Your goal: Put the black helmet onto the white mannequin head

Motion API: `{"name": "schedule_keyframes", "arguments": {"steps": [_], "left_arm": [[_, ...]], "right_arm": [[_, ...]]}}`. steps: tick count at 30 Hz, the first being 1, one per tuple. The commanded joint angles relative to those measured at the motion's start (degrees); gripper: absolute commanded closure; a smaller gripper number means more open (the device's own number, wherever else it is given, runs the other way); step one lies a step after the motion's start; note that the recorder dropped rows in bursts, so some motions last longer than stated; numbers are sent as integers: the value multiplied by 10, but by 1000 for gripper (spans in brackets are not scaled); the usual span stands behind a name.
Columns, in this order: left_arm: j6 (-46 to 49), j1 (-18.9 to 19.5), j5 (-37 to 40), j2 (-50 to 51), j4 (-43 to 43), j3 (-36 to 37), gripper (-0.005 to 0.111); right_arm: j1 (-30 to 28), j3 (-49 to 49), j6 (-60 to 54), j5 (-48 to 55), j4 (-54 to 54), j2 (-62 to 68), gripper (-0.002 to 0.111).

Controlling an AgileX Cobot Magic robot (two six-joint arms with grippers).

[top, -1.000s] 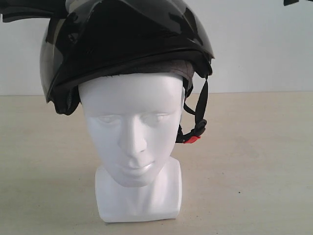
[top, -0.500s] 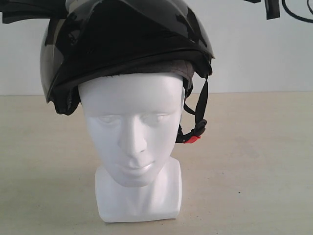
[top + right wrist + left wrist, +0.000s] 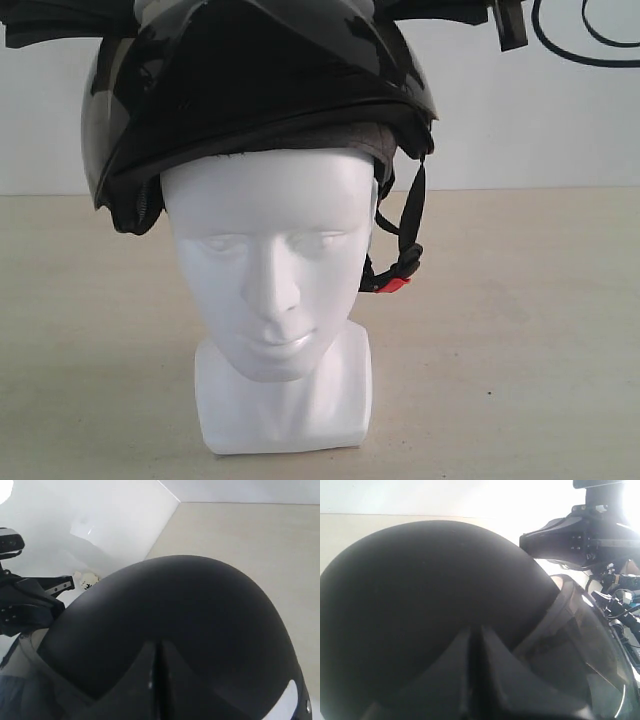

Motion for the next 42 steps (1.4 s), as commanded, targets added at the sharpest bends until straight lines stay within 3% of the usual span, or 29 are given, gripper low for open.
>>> {"name": "schedule_keyframes", "arguments": {"steps": [1, 12, 26, 42], "left_arm": [[-6, -8, 13, -3, 8, -2, 102], [-17, -8, 13, -3, 8, -2, 102], [-18, -8, 38, -3, 8, -2, 102], [-19, -8, 38, -39, 12, -2, 102]], "right_arm": [[-1, 3, -11, 0, -2, -2, 108], [38, 51, -11, 0, -4, -15, 108], [39, 61, 35, 0, -47, -78, 108], [66, 177, 25, 0, -54, -150, 108]]}}
